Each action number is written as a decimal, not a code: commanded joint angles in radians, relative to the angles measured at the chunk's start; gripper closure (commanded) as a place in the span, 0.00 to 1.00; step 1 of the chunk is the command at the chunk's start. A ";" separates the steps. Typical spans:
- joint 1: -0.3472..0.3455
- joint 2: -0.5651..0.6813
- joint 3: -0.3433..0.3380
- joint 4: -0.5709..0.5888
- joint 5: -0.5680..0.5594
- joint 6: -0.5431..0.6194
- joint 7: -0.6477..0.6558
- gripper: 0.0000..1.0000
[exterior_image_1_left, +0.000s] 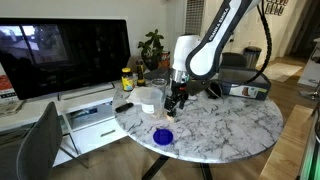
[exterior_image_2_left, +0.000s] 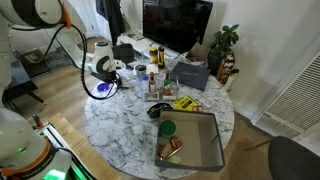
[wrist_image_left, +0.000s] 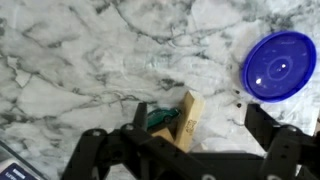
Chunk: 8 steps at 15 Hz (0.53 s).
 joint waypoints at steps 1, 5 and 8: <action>0.020 0.098 -0.009 0.080 0.024 0.049 -0.011 0.00; 0.062 0.158 -0.050 0.140 0.022 0.075 0.024 0.01; 0.105 0.170 -0.088 0.163 0.019 0.066 0.059 0.30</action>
